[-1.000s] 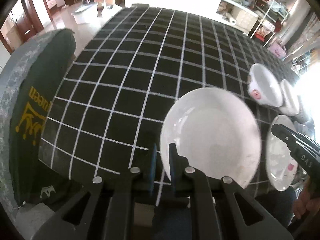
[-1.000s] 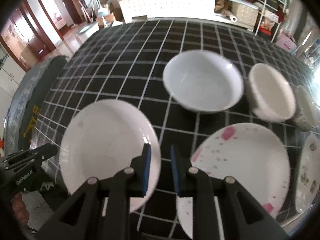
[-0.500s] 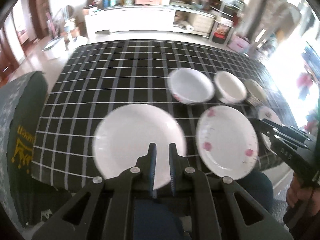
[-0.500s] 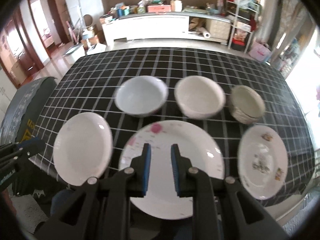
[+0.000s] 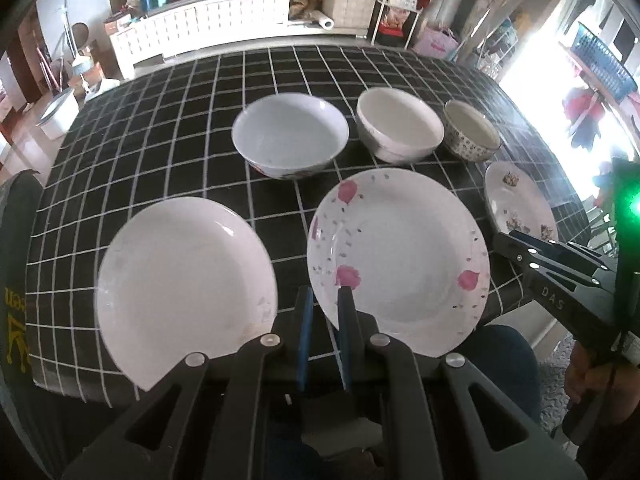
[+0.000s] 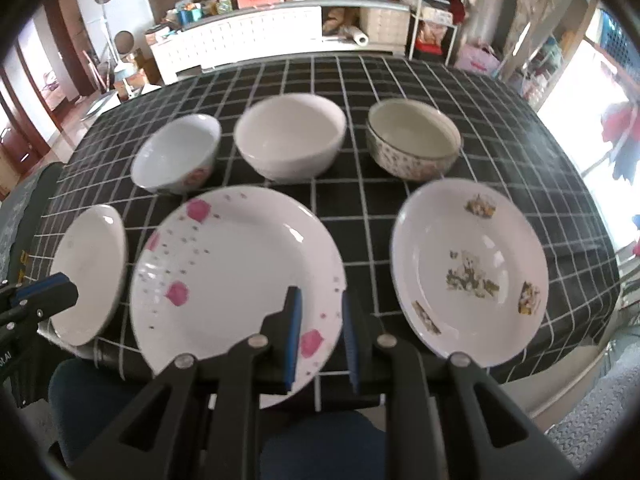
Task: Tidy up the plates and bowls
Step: 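Move the left gripper to the pink-flower plate rim and grasp it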
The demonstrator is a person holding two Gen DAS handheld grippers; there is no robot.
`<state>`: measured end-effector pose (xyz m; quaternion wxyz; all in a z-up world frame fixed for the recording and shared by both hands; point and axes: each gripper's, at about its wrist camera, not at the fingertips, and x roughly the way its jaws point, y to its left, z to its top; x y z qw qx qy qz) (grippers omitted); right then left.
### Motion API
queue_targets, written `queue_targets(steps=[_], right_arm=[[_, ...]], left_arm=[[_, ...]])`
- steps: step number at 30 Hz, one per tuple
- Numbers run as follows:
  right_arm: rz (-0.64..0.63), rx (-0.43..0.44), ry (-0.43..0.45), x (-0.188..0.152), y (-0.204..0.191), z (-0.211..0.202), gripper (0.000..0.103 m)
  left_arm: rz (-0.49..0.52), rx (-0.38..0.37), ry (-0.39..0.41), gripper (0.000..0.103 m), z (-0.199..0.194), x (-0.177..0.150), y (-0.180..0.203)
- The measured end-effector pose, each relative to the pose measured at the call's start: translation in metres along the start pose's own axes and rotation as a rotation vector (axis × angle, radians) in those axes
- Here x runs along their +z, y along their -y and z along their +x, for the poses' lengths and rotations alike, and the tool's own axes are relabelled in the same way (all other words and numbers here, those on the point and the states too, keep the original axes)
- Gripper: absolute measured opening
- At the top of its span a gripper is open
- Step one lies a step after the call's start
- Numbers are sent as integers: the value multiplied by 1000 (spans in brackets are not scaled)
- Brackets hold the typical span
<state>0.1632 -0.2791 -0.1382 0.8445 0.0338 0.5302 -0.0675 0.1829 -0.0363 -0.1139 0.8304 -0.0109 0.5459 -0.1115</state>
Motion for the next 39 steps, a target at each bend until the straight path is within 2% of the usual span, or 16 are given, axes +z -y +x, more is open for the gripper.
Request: queue_targets(steps=[7,13,22,26,30,34,39], right_arm=[[19,3,-38,0,14,20,24],[35,12,-70,3,20,37,24],[65,82,-93,2,26,47,24],[54,80,-98,3,21,51,24],[60,106,-123,3,18,57,24],[63,121,-136,0,13,60,23],[78,124,-131,0,16,59,21]], left_arm=[[-11,5,-68,11,40,6,-3],[-2,-3,-87,11,60,11,1],[12,-16,-89,11,73,18,7],[8,-23,-97,11,78,20,7],[15,-44,-104,6,83,19,11],[58,-74,-86,6,81,18,26],[77,-51,-53,6,71,17,31]])
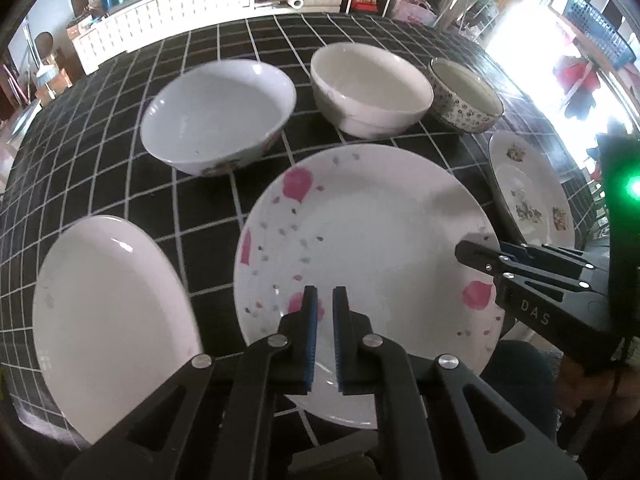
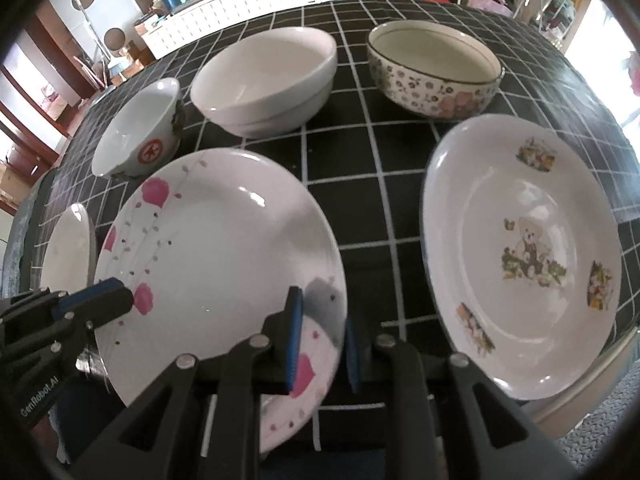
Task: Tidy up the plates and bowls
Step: 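Move the left gripper to the pink-flower plate rim and grasp it, then lift the pink-flower plate with the left gripper onto the plain white plate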
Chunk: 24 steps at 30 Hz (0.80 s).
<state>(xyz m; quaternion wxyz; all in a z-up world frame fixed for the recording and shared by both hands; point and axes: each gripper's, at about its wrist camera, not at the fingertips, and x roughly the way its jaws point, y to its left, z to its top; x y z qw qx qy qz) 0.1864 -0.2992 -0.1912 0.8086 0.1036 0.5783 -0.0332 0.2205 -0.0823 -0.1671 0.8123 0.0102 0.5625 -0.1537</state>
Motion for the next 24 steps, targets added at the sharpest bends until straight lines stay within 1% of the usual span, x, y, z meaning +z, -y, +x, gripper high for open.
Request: queue_targets(steps=[2,5,6,8,9,10,14,17,20,22,24], right_arm=[[-4,3,1,-1,2,-2,20],[-13,1,7,-3,1,-3,20],[-10,2,8,-3,2,-3,20],[-7,1,11,-4,3,-4,20],[-6,1,12,-4,4,-4,20],[-7,-1,13,-5,3,-4,20],[-7,3,17,-5,3,-4,20],[-2,9,17,-5,3,-4,20],[5,10,17,-6,3,-5,20],[18,10,19,-7,4,-5,20],[48,2,22,-8,4,-5,20]], left_arm=[[-14,-4,8,6,-5,-1,-10],[-53,21,13,6,-12,-3,-31],[-57,22,17,8,-13,-3,-35],[-69,30,22,20,-16,-3,-43],[-72,31,21,33,-16,-2,-46],[-71,30,18,36,-15,-1,-46],[-43,32,16,36,-8,2,-38],[-19,56,0,35,1,4,-32],[-2,93,-23,28,12,7,-27],[-2,83,-35,18,17,8,-27],[-2,87,-40,17,21,9,-25]])
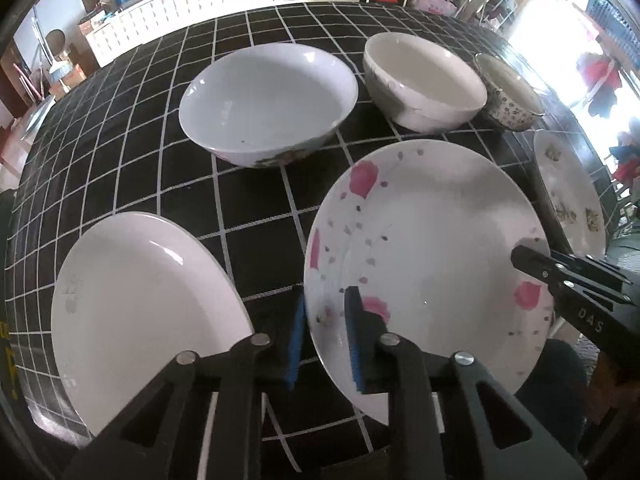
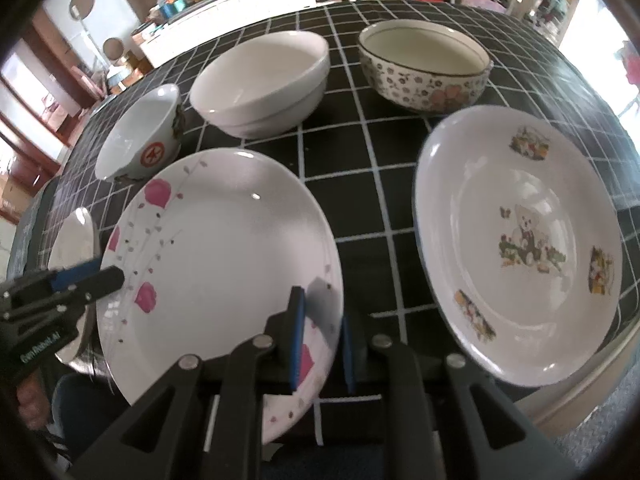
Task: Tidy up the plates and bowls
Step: 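Lift the pink-flower plate with the left gripper onto the plain white plate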
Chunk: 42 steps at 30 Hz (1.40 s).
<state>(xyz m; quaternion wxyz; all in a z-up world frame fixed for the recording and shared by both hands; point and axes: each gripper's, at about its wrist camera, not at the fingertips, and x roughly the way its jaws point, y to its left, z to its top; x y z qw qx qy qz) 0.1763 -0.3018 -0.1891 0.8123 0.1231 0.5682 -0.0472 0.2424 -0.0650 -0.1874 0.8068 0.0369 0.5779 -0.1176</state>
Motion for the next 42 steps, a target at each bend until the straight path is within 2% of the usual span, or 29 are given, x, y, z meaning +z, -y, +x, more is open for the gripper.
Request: queue_targets(steps=[3,11,14,21,28,42], right_arm=[[47,-29,11,-3,-2,-2,20],[117,-71,53,-7,-2,-3,21],[158,-46,44,-9,-1,-3,21],[173,-10,36,-22,-9,-4,21],[159,28,84,-19,-25,-17,21],[81,98,93,-4,-77,-22,21]], left_arm=[[15,24,2,13,6,3,3],[6,8,6,13,7,4,-1],[2,42,29,13,3,2,-2],[11,56,53,13,-16,-8,-10],[1,76,83,13,-41,-14,-29],[-89,122,100,13,-68,-32,-86]])
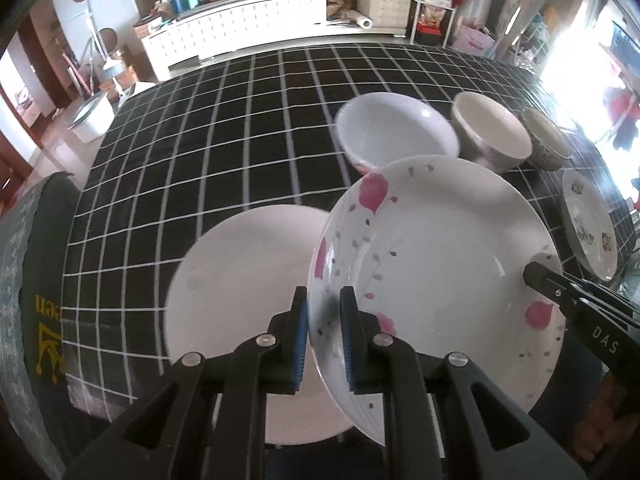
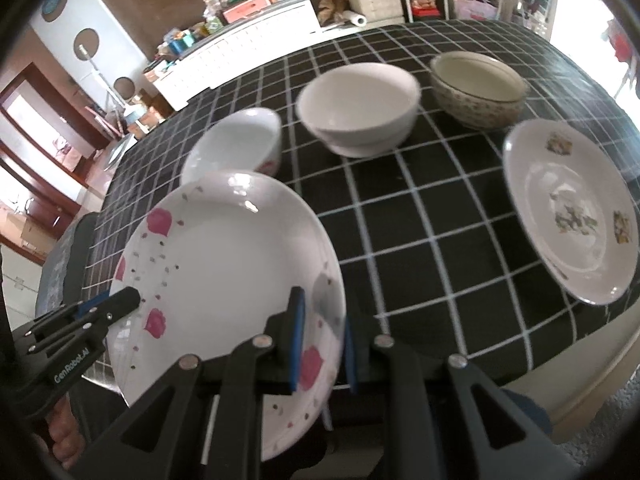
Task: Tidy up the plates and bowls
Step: 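Lift the pink-flower plate with the left gripper onto the plain white plate, then lower the stacked plates and open the left gripper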
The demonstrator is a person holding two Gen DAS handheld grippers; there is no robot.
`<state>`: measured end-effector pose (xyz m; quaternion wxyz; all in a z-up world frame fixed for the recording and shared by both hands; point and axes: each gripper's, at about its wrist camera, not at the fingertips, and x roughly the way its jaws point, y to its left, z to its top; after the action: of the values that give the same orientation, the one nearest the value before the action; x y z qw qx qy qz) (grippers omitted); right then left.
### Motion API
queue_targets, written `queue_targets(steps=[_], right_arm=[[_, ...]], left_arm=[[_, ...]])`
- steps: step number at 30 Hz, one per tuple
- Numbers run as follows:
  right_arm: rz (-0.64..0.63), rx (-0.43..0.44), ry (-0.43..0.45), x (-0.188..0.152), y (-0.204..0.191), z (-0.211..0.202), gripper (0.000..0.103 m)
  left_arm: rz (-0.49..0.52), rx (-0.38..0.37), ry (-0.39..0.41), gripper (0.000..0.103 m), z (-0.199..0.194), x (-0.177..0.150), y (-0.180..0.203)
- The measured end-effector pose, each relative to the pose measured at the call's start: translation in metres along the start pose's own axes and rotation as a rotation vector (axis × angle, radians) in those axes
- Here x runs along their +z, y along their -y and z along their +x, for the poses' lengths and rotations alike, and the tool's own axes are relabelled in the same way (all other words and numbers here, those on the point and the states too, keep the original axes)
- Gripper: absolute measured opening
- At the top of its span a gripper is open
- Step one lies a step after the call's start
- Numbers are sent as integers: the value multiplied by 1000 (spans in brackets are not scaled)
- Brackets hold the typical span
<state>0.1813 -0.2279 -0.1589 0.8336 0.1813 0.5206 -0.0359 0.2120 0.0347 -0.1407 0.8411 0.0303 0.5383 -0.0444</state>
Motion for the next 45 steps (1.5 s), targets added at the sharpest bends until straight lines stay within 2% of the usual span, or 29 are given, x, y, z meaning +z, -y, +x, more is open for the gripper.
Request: queue_targets(steps=[13,16,23,28,33,38,45], right_arm=[[-106,52,-58,3,-56,34,21],[-115,53,-85,1,-64,44,21],[-159,53,-88,9,-88,58,21],[-196,57,-102,9,-100,66,21],[-220,56,-132,8,-107,78,21],[-253,27,-111,7,-110,77,21],[-262,31,-103,7,-110,78,21]], left_arm=[[-107,59,-10,13,-4,-13,-62],[-117,74,-17,13,0,-15,-70],[-150,101,-49,13,14,-16,-89],[-186,93,-70,14,23,-18,-102],[-209,97,-88,14,33,-20,-111],[-215,88,-95,14,39,-18,-111],[-227,96,-105,15,41,-18,-111]])
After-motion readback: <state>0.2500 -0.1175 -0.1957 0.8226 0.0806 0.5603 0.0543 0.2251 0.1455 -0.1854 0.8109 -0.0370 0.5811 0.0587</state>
